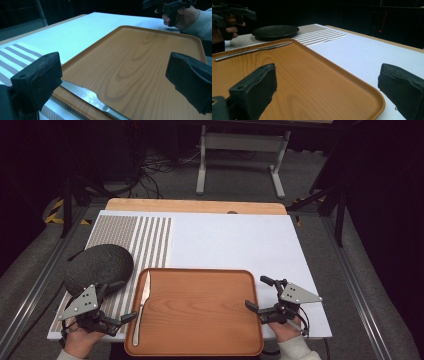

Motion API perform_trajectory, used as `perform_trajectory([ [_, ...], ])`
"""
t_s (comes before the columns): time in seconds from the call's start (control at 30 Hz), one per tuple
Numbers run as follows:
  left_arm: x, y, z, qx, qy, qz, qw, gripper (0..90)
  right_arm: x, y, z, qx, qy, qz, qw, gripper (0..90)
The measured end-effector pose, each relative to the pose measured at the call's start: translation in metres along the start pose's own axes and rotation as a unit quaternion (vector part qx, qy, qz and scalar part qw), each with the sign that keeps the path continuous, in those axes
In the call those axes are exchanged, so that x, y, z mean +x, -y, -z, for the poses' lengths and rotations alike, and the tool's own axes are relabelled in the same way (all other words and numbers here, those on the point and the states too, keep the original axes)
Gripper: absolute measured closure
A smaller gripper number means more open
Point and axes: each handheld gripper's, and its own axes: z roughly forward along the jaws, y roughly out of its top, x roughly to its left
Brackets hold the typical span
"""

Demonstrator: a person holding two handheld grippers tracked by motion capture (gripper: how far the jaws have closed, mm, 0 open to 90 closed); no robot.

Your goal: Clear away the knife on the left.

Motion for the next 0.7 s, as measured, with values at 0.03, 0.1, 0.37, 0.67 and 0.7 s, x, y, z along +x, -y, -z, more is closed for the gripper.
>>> perform_trajectory([
  [0.03, 0.002, 0.008, 0.000, -0.006, -0.001, 0.000, 1.0000, 1.1, -0.001, 0.000, 0.000, -0.002, -0.001, -0.001, 1.0000, 2.7],
  [0.1, 0.005, 0.013, -0.001, -0.005, -0.005, 0.005, 1.0000, 0.7, -0.001, 0.001, 0.000, -0.003, -0.001, -0.005, 1.0000, 2.6],
  [0.37, 0.010, 0.020, -0.005, 0.001, -0.009, 0.025, 0.9996, 0.5, -0.004, 0.004, 0.001, -0.006, 0.002, -0.015, 0.9999, 2.3],
  [0.67, 0.010, 0.018, -0.001, -0.008, -0.023, 0.033, 0.9991, 0.3, -0.004, 0.003, 0.002, -0.002, 0.005, -0.018, 0.9998, 2.3],
  [0.7, 0.008, 0.017, -0.001, -0.006, -0.024, 0.031, 0.9992, 0.3, -0.004, 0.003, 0.003, 0.000, 0.006, -0.016, 0.9998, 2.3],
])
